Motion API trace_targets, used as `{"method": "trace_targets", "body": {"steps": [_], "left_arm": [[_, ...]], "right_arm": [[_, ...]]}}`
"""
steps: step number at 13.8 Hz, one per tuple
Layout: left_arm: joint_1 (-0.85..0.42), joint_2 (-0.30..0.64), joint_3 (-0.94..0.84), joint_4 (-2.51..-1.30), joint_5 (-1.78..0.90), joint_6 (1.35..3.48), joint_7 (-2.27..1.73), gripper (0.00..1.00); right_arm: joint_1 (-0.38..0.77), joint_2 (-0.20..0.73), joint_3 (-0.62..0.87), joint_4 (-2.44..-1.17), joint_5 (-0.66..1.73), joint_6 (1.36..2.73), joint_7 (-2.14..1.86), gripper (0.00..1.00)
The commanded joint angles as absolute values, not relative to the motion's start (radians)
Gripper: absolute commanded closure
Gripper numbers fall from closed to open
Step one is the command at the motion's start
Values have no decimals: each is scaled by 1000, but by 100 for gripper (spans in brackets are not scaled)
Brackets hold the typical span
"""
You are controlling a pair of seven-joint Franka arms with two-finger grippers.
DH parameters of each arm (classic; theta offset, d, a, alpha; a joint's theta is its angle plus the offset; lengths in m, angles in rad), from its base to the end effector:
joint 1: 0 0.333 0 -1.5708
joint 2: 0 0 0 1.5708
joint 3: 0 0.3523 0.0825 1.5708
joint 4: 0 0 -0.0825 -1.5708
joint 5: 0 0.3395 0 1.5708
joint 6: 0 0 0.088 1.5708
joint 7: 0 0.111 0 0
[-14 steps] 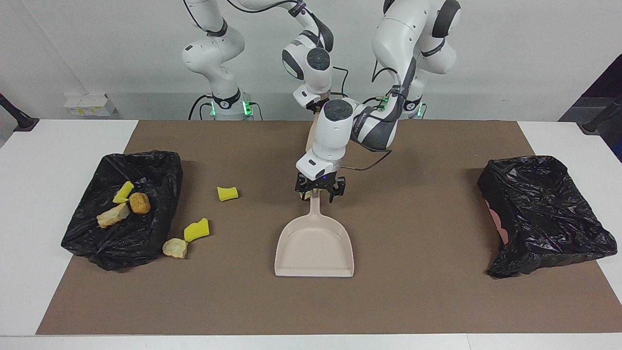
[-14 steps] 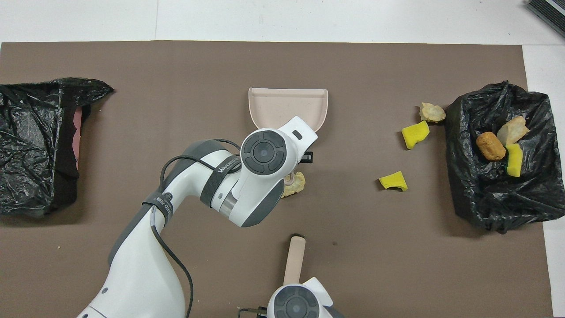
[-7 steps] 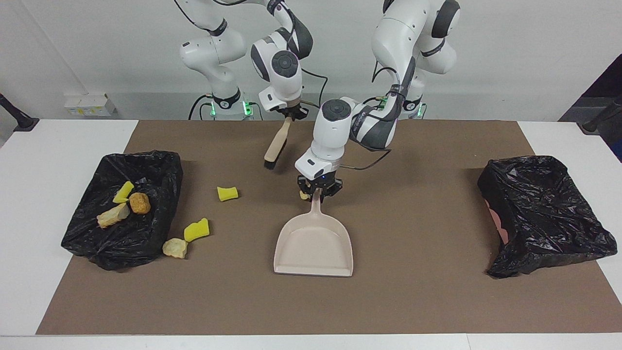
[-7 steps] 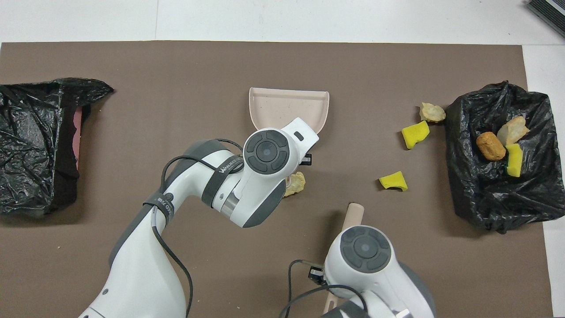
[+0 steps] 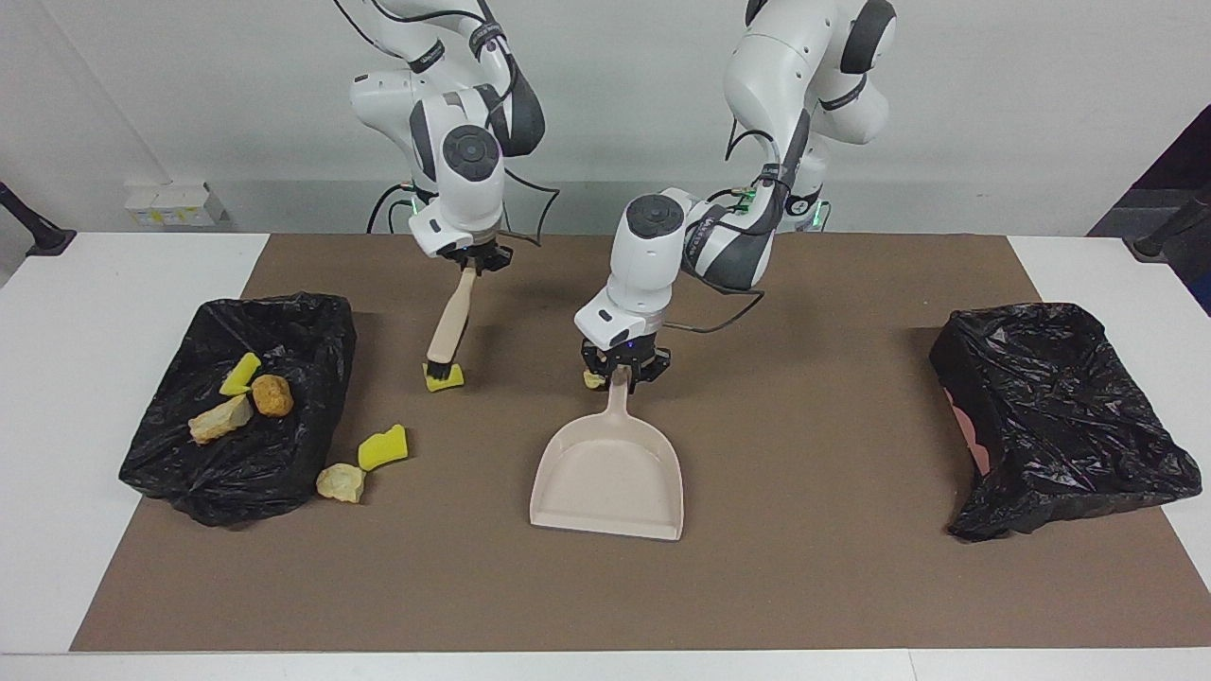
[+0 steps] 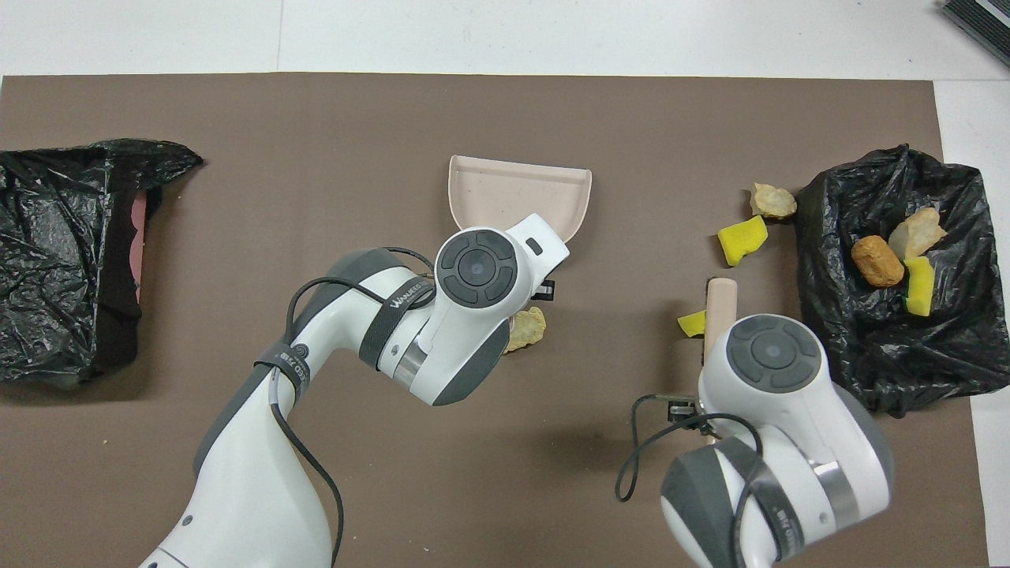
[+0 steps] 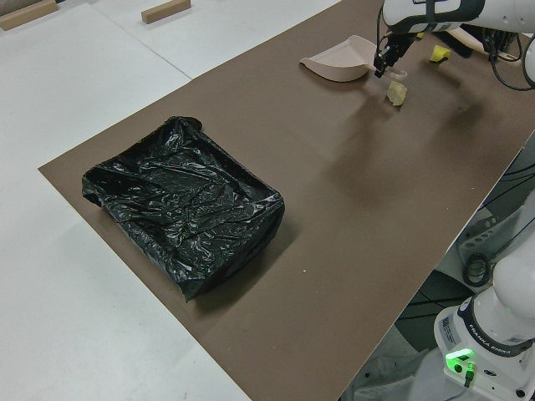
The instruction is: Sweep and dump trash in bin
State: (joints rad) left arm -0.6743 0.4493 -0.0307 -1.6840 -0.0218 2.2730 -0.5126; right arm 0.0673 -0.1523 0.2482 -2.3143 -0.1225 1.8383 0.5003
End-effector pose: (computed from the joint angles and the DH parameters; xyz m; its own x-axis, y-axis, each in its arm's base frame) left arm 0.5050 -0.4266 0.4057 0.9800 -0.1686 0.1056 -0.1788 -0.9792 0.0959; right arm 0.3872 0.1186 0.4388 0.9610 -0.1687 -0.2190 -0.1046 -0.9551 0.2771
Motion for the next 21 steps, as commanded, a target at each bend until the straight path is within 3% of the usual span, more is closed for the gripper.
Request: {"method": "trace_targets", "body": {"steps": [1,2,3,8,14,18,21], "left_arm": [[-683,443,-21,-1694,-37,2255,-492,67],[-681,445,-20,-1690,-37,2250,-492,93],[-680,448,-18,-1686,-35,2255,-491,100],[-628,373,-9,-1687,-32,2151,-257,100],[-480,246,-9,-1693,-32,1863,275,100],[-437,183,-2,-1752,-32,1741,610,100],[-434,117,-2,-1874,0,1770,721,100]], "right_arm": [[-39,-66,264,-2229,-246,1865,388,100],[-75,-28,264,-2208,-300,1887,377,100],[-107,-6,264,-2191,-337,1922,365,100],[-176,142,264,-2048,-472,1931,362,100],[-173,242,265,-1997,-495,1977,373,100],[-135,250,270,-2000,-476,1967,315,100],[-98,241,311,-2002,-376,1927,206,100]]}}
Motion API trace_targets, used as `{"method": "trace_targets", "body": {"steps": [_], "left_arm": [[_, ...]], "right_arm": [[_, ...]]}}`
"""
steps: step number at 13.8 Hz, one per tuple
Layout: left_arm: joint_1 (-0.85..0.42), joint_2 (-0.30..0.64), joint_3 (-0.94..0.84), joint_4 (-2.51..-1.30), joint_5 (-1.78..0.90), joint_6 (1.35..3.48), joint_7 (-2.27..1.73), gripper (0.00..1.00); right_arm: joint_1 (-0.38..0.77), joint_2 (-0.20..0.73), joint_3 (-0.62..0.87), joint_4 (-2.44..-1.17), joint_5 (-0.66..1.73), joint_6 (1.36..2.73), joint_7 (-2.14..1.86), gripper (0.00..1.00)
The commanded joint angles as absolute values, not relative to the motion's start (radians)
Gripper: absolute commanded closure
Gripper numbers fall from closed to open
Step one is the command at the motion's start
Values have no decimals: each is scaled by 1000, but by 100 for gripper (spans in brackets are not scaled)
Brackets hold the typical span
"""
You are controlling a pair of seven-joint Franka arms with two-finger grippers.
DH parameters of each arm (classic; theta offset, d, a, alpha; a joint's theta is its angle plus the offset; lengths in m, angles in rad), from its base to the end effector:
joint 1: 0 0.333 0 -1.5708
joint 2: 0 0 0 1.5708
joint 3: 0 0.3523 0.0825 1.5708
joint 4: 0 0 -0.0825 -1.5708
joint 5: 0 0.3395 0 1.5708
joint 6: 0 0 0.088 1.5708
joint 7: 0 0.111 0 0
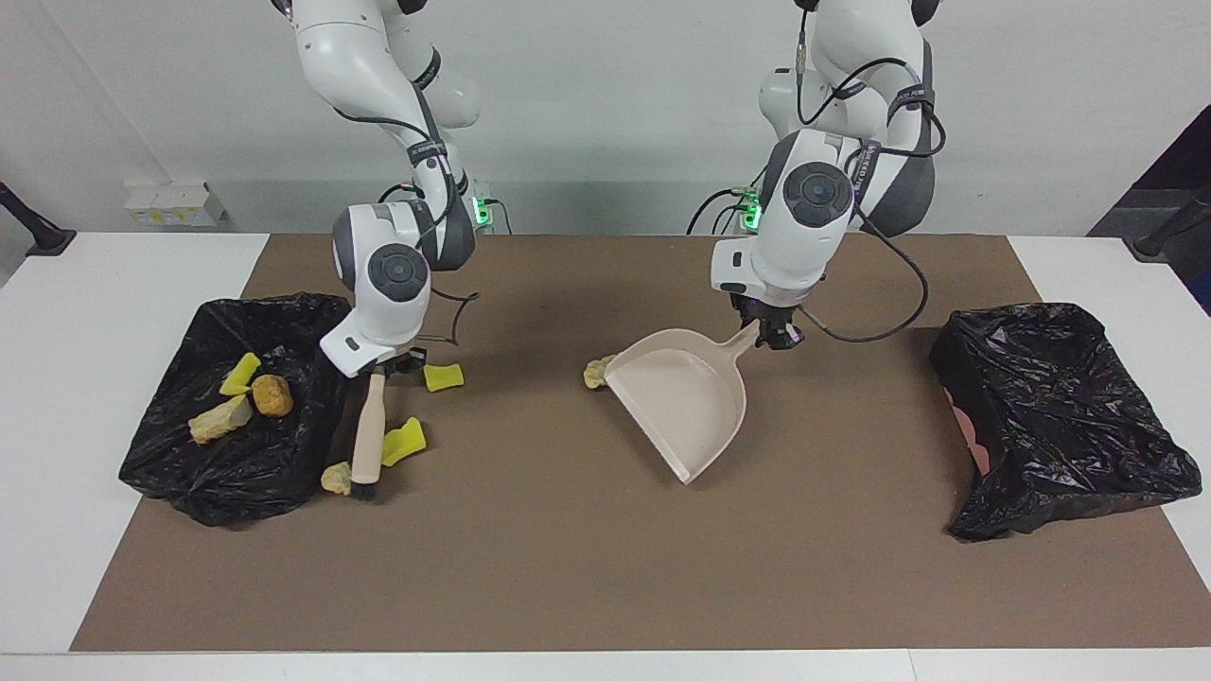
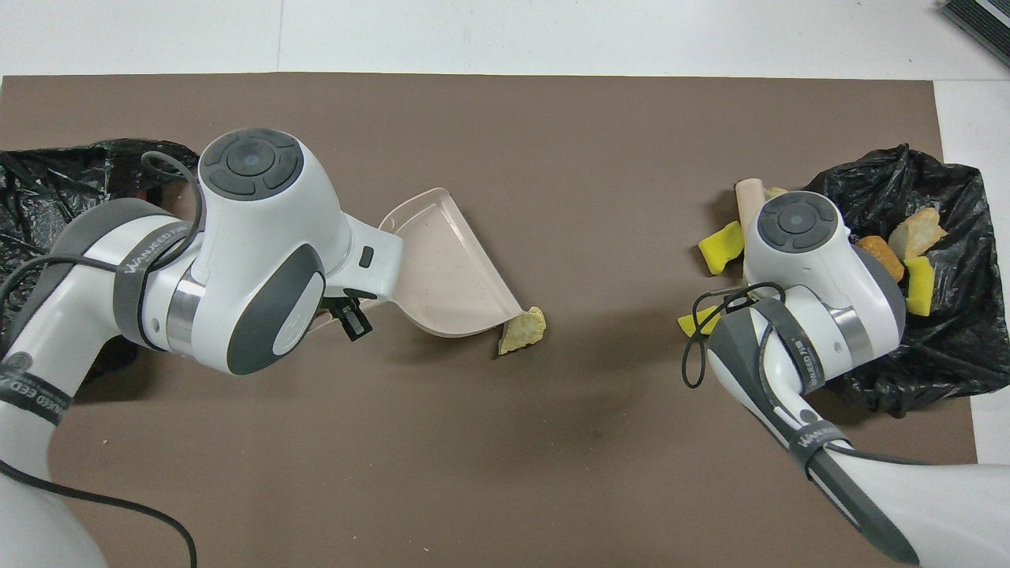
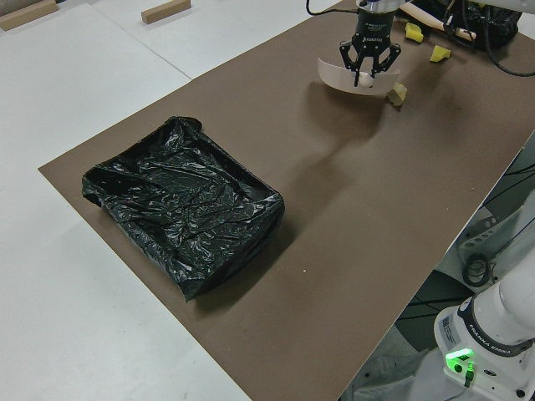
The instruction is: Sweep and dump trash in bin
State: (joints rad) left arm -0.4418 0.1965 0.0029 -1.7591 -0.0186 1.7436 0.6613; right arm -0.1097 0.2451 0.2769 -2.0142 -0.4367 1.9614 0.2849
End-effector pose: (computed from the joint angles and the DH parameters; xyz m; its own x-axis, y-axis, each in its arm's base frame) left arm 0.5043 -0.2388 0.4844 0.4424 -0.8832 -0.1558 -0.8747 -0.4633 0.1424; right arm 0.5337 0.0530 0.3786 0.9744 0.0693 -0.2138 0.1411 -0.9290 0.3420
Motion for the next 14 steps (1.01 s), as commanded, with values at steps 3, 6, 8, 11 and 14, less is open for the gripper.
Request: {"method": "trace_targets", "body": {"steps": [3,6,8,11,14], "left_arm": [[-437,40,-2,-2018,26,1879,794,100],[-434,31,-2,-2032,72,1882,863,100],[-440,-4,-2,-2095,101,1908,870,100],[-468,-57,-3,-2198,120,1996,861,100],[-506,-40,-5,-2198,120,2022,795,100]], "right_arm": [[-81,244,397,-1958,-296,1869,198,100],[-81,242,411,-1837,-287,1720,193,100],[-98,244,405,-1783,-334,1666,193,100],[-161,253,403,-1786,-478,1704,206,100],[-242,296,400,-1784,-538,1770,230,100]]}}
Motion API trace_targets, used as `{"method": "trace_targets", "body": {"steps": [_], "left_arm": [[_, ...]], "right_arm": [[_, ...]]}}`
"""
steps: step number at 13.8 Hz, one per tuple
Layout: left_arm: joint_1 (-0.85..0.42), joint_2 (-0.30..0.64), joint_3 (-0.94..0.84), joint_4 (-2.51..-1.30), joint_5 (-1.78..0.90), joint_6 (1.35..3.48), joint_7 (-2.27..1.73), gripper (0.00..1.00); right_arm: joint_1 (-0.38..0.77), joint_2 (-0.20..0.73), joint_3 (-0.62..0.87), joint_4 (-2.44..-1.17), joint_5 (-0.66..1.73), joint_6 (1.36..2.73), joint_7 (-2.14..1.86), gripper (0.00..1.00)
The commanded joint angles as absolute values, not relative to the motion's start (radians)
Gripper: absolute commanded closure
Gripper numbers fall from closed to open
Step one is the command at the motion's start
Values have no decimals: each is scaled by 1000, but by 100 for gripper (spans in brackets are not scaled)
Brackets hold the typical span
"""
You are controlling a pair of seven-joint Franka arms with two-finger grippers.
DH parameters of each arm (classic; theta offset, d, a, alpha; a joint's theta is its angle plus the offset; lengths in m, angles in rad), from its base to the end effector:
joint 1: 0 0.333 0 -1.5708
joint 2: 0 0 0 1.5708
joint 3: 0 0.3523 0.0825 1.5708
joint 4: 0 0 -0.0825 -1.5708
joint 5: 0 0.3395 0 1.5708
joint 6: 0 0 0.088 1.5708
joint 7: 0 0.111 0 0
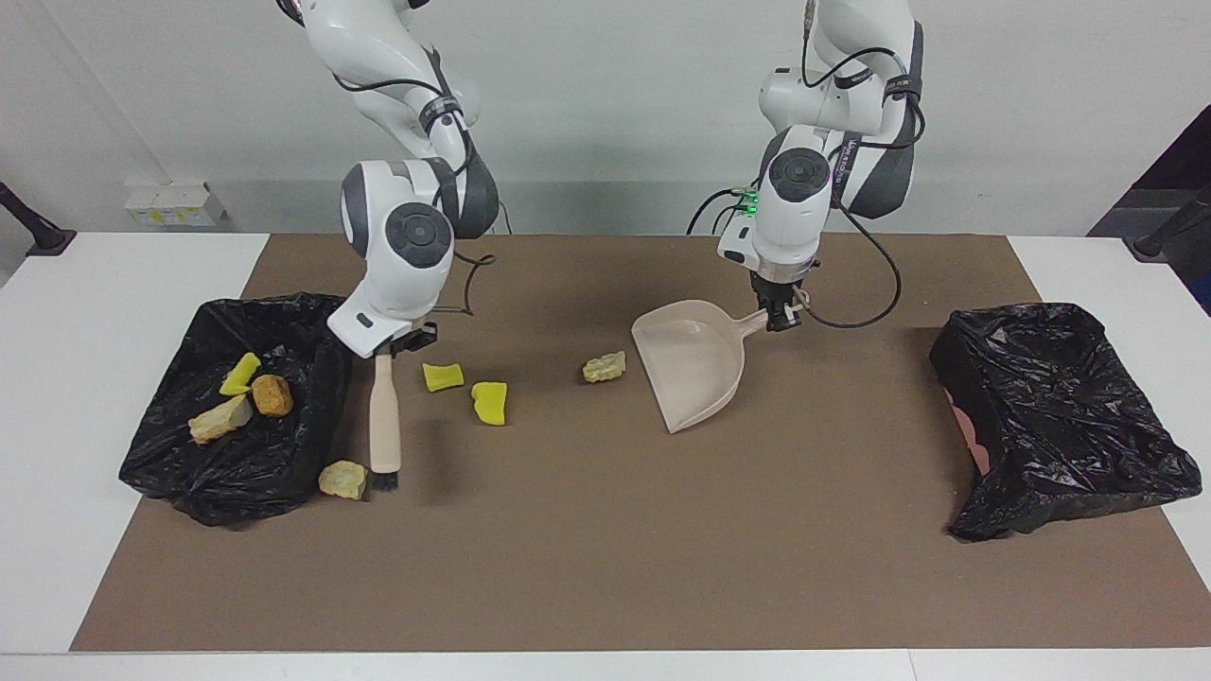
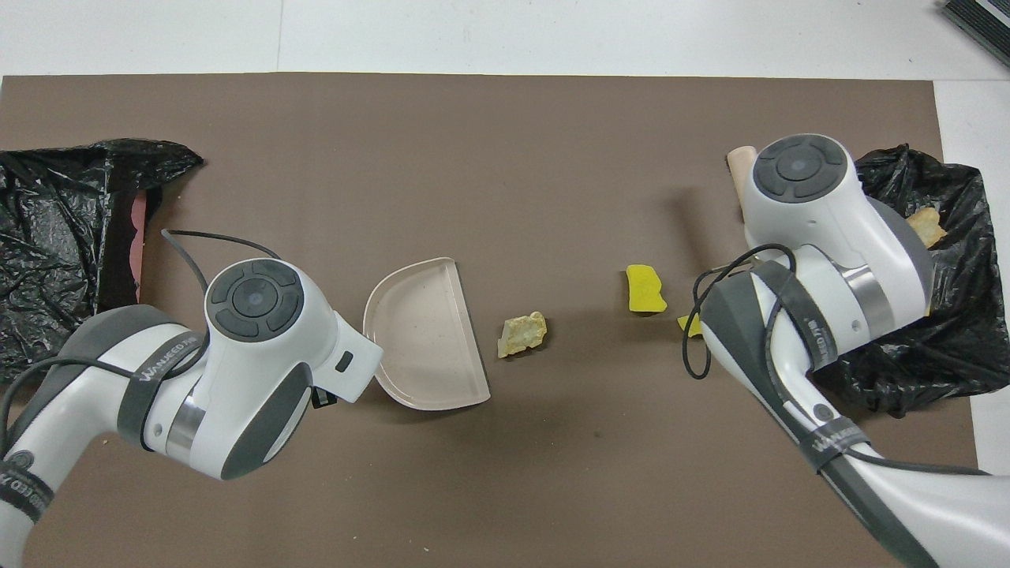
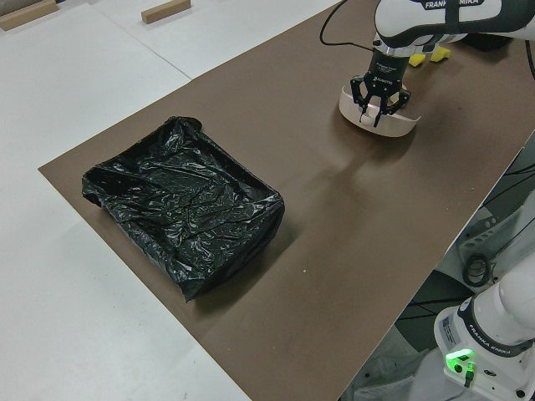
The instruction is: Sweep and dump trash in bin
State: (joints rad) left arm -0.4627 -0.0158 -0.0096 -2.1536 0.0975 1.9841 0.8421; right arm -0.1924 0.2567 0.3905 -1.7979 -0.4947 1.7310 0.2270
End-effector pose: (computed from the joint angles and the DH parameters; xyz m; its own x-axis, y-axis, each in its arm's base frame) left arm 0.4284 -0.2116 0.4509 0.2010 -0.9657 -0.1644 -0.9751 -0.2133 0.0606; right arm 0.5603 0.0478 0.4503 0.9712 0.0784 -0.2248 0.1650 -0.9024 0.3981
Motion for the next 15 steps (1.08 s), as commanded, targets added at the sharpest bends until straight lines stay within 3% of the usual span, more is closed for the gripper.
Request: {"method": "trace_targets", "body": {"steps": [1,6,15], "left_arm": [[-529,-29,-5,-2200,120,2034,726,100],[-548,-32,-6,-2207,120,2033,635,100],[-554,-55,-9,-2247,120,2036,646,100]], "right_arm": [[-258,308,400,-1787,-555,1801,250,100],[-275,394,403,-1799,-561,1876,388,100],[-160,362,552,-1806,-382,1689,363,100]]}}
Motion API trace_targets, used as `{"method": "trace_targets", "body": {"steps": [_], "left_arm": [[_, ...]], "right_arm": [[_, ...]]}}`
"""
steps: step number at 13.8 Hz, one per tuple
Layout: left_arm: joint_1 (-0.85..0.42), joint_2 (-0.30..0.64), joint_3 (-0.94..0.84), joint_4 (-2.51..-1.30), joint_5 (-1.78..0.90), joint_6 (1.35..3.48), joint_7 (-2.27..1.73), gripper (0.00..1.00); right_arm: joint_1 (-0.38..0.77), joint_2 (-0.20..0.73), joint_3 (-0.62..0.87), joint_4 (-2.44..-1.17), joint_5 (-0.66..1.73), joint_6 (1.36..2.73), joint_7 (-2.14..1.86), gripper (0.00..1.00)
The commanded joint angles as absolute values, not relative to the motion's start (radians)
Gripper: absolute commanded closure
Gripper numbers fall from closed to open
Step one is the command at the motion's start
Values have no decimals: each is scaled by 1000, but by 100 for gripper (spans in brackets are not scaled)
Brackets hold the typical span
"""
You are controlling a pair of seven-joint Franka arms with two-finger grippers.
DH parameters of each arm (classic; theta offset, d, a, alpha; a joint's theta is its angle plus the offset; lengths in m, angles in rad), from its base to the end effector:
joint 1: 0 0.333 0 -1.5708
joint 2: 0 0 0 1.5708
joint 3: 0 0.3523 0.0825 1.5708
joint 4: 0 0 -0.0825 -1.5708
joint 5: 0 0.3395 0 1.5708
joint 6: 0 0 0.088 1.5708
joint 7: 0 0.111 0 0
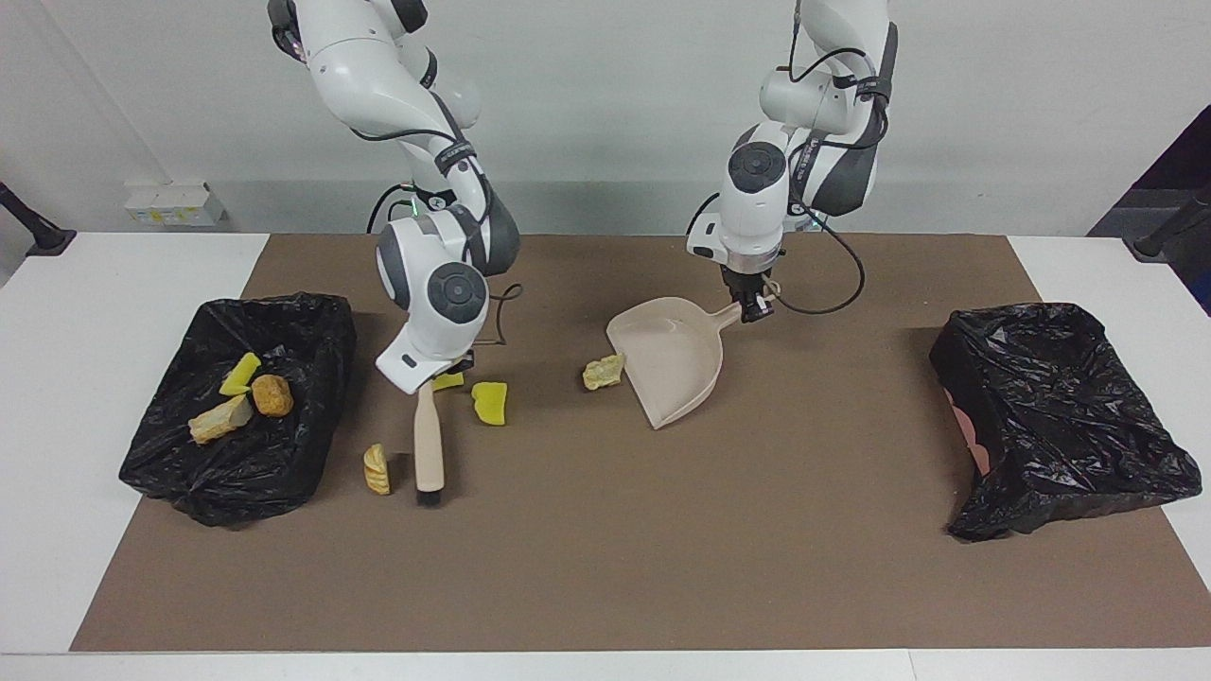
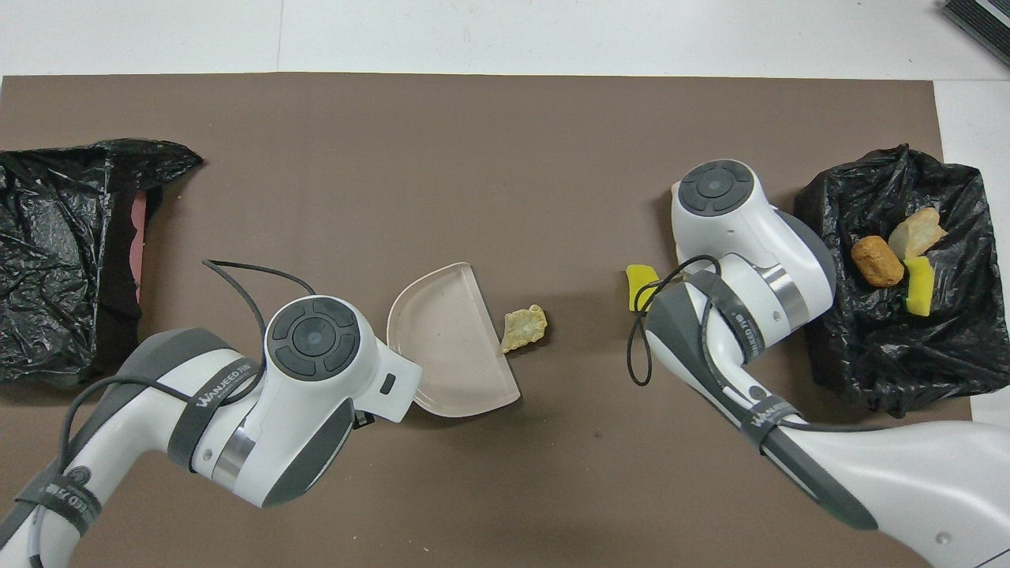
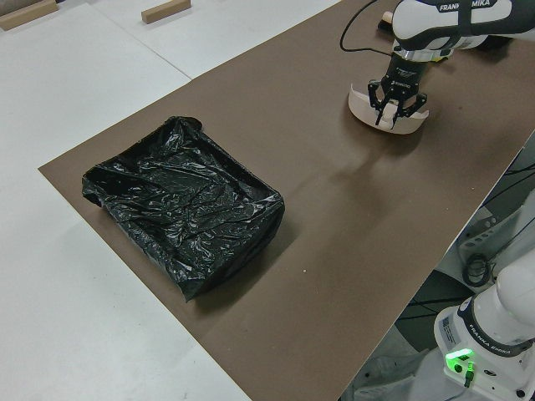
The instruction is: Sweep and dump trash in bin
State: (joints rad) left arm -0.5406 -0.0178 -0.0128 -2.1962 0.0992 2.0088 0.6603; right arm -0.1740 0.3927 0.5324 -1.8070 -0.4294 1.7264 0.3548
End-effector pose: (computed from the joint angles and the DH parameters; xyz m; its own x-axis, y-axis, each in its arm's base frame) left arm 0.4033 -0.2418 0.4366 0.2938 -0.9379 -0.1847 -0.9512 -0.3059 0.0402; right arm 0.5514 0.1323 0.3814 0.9413 0.1087 -0.3196 0.2078 -0.9328 0.2946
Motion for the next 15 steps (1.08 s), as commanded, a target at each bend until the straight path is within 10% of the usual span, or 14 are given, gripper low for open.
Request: {"method": "trace_targets", "body": {"steps": [1,15], "left_arm": [[-551,-54,-9,-2247,120,2039,647,100],[-552,-51,-9,-2244,118,2051,640,100]], "right_arm": [[-156,341,554,-1799,-368,1669,359,100],[-337,396,541,-1825,-597,1839,54,100]]}}
